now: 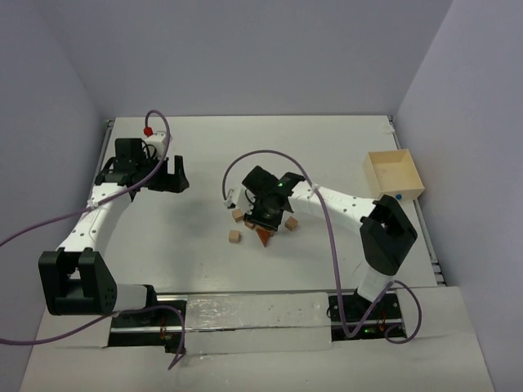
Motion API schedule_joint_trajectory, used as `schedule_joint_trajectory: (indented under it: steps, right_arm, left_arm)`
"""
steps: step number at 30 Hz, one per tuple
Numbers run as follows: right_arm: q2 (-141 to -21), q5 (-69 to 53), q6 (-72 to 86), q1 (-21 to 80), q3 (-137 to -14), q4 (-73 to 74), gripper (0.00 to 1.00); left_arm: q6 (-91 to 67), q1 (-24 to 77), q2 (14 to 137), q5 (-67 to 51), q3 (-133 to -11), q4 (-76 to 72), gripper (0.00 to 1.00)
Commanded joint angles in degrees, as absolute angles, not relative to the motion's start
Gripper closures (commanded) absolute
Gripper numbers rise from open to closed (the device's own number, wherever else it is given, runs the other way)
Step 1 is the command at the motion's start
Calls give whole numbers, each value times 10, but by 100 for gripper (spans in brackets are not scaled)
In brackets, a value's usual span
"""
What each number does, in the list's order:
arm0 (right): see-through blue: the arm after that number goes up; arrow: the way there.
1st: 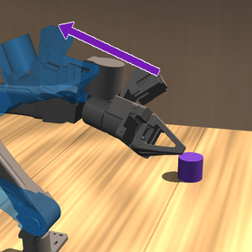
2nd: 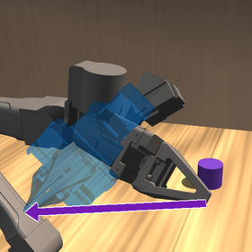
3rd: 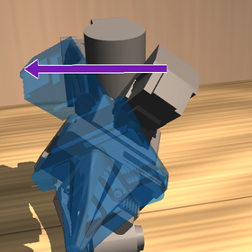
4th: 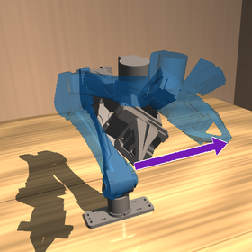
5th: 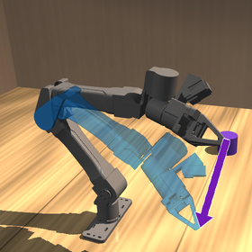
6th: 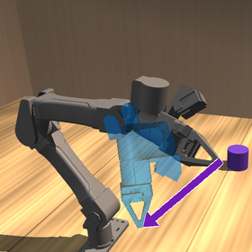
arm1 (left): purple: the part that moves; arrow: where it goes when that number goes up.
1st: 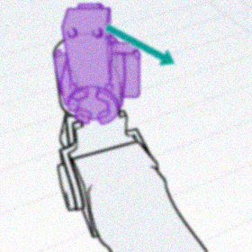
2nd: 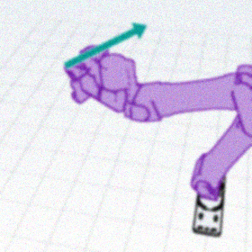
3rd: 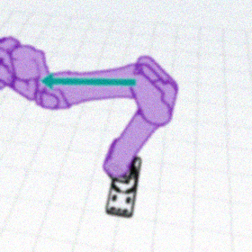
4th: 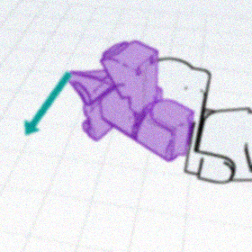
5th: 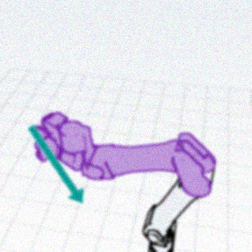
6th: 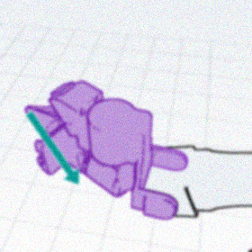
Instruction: Build the wood block tower
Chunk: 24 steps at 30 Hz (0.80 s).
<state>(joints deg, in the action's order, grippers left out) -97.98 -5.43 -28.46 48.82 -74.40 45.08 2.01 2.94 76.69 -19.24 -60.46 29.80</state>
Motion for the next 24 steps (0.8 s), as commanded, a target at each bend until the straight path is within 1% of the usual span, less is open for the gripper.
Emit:
schedule_joint_trajectory:
  steps: [1,3,5,6,9,11,16,20,24]
  right_arm:
    - [-998,-18,-284,515,-733,449,55]
    - [-1006,-14,-282,516,-734,451,53]
    - [-1011,-6,-281,516,-731,452,48]
    - [-1010,-2,-282,516,-730,452,48]
    - [-1004,14,-292,516,-707,447,38]
    - [-997,23,-303,516,-691,441,35]
    - [-1002,32,-312,516,-665,431,35]
    - [-1032,23,-290,512,-682,411,35]
    - [-1064,6,-259,501,-718,392,39]
  left_arm:
    - [29,26,745,-186,-604,279,1]
    - [30,26,744,-186,-604,279,1]
    - [31,26,744,-185,-602,279,1]
    - [31,26,745,-185,-602,278,1]
    - [29,26,746,-187,-598,276,1]
    - [28,26,746,-187,-596,274,1]
    - [27,26,749,-186,-596,270,1]
    - [26,26,752,-188,-591,267,1]
    - [23,26,749,-192,-589,268,1]
